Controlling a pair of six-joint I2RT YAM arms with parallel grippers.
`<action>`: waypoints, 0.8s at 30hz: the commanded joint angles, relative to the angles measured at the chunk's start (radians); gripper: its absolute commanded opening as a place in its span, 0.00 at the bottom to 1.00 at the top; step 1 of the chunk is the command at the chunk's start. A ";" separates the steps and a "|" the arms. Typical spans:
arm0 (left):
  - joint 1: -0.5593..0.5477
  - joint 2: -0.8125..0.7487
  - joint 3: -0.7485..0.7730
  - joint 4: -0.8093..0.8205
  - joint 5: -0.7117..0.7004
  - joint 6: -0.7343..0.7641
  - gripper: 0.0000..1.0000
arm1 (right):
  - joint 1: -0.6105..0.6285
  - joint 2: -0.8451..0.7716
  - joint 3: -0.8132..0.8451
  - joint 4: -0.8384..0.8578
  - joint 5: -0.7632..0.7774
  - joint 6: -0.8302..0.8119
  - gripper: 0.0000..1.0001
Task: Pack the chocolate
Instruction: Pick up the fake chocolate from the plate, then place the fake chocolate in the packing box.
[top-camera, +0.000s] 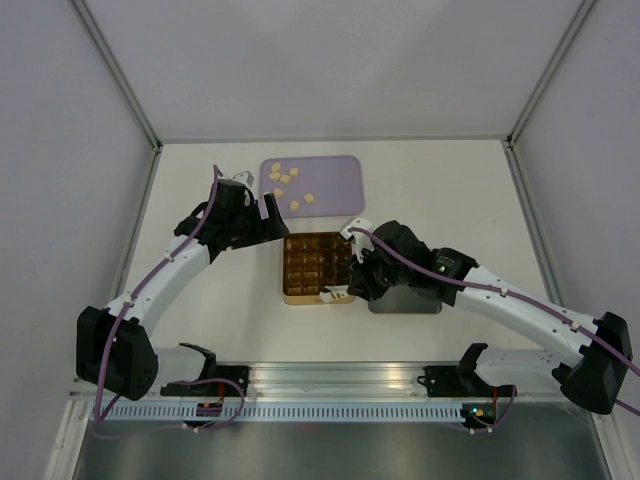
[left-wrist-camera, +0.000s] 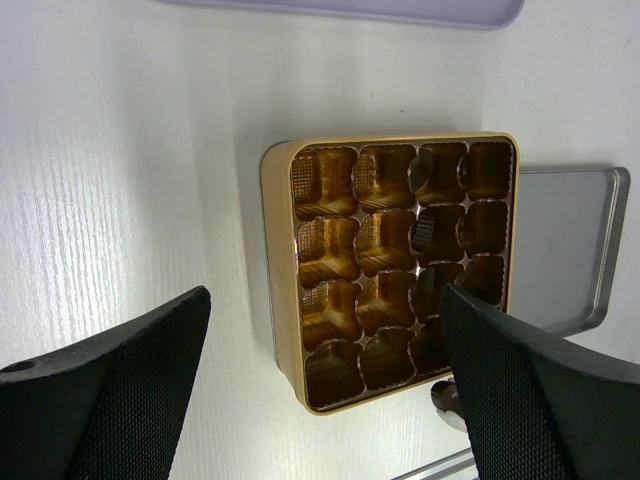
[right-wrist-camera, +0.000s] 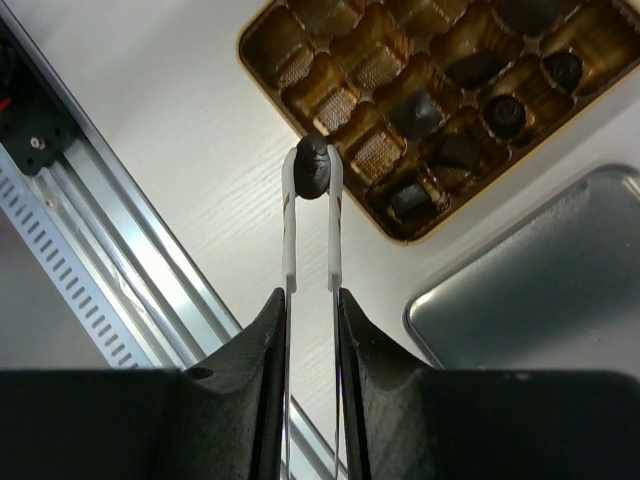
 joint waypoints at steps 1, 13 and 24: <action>0.003 -0.027 -0.004 0.013 0.013 0.007 1.00 | 0.013 -0.042 -0.013 -0.027 0.008 -0.016 0.08; 0.003 -0.032 -0.002 0.014 0.007 0.010 1.00 | 0.016 -0.001 0.037 0.070 0.062 -0.008 0.08; 0.004 -0.029 -0.001 0.014 0.003 0.012 1.00 | 0.016 0.110 0.049 0.045 0.126 -0.021 0.09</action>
